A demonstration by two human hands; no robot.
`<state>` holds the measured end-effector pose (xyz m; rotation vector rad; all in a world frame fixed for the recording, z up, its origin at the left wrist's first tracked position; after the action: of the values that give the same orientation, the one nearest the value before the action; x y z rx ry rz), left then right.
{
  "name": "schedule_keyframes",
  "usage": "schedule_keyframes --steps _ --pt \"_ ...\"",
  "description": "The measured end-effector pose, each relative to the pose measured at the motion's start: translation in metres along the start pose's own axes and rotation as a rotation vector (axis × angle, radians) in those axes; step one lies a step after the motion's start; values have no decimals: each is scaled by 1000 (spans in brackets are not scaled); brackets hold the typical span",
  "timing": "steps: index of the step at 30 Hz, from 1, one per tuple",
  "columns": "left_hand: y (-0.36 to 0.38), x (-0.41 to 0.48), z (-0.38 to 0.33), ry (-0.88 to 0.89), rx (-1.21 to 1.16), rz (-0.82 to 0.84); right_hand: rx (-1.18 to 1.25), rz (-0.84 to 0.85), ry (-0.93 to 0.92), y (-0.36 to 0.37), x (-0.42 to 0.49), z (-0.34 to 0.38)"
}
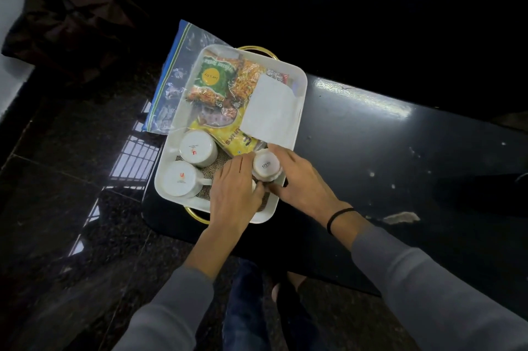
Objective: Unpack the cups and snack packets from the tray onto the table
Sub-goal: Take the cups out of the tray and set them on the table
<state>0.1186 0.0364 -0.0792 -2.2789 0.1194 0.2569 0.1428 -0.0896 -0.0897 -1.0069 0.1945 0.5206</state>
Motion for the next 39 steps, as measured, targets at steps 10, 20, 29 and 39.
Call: schedule_keyframes --steps 10,20,29,39 --pt "-9 2 -12 123 133 18 -10 -44 -67 -1 13 2" --pt "-12 -8 -59 367 -24 115 284 -166 46 -42 -44 -38" --pt "44 -29 -57 6 -519 293 875 110 377 -4 -113 -112" --pt "106 -79 -36 -496 -866 370 1006 254 627 38 -165 -136"
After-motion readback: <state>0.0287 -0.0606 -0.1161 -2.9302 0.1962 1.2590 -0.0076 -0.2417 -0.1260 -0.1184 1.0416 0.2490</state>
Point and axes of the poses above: each hand's wrist, its own x-axis towards the middle knuckle, its own y-axis out of the palm, z = x × y, the point moved 8 cm from there along x, towards the middle knuckle, and after that the axes turned 13 degrees about -x, right-handed, at the moved point
